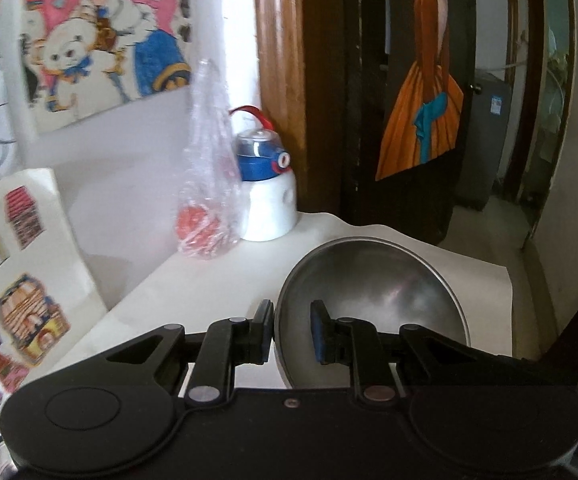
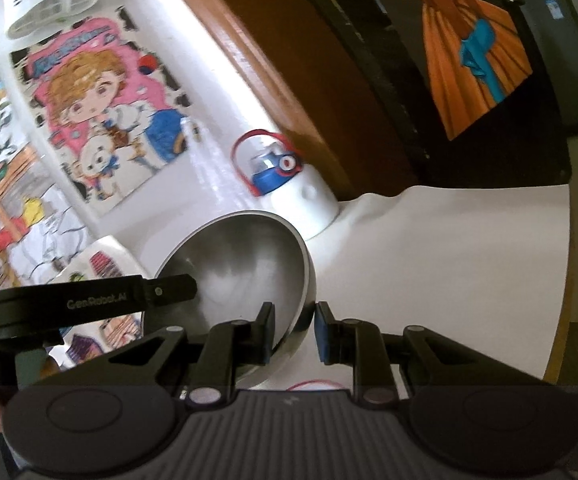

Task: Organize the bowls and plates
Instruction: 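Lift the steel bowl with both grippers and carry it toward the stacked plates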

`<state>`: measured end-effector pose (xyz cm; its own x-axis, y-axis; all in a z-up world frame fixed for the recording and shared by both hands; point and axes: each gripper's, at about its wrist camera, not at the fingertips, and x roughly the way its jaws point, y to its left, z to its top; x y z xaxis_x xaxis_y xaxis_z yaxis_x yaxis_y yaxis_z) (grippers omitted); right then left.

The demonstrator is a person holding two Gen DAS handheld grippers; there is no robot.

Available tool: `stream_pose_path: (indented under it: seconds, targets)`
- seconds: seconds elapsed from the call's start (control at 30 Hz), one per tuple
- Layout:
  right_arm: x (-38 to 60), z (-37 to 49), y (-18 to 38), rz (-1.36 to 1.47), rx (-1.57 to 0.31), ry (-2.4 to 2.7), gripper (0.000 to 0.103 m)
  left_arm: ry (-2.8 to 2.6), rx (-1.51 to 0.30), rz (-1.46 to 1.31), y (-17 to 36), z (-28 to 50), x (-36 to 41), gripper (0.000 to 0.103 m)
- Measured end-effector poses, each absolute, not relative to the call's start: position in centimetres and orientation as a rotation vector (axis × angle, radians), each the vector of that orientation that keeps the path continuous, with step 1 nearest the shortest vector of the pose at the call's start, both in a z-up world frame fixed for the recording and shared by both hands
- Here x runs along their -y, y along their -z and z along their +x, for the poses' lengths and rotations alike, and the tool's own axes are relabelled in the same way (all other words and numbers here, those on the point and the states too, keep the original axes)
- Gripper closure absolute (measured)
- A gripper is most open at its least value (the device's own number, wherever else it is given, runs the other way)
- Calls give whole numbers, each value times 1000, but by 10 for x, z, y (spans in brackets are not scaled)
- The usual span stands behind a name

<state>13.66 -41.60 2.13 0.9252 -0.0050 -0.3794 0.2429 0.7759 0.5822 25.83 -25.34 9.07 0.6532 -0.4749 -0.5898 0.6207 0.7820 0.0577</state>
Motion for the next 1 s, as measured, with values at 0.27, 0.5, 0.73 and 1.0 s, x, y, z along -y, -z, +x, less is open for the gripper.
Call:
stream_pose_path:
  seconds: [0.27, 0.5, 0.73, 1.0]
  targets:
    - [375, 125, -27, 619, -420, 70, 78, 582, -599, 201, -90, 236, 197, 82]
    - [335, 108, -26, 577, -452, 35, 78, 552, -621, 158, -81, 213, 149, 82]
    - [287, 93, -22, 498, -514, 6, 78, 511, -677, 98, -60, 189, 98, 82]
    - [246, 84, -10, 442, -587, -67, 78, 457, -725, 35, -43, 174, 48, 82]
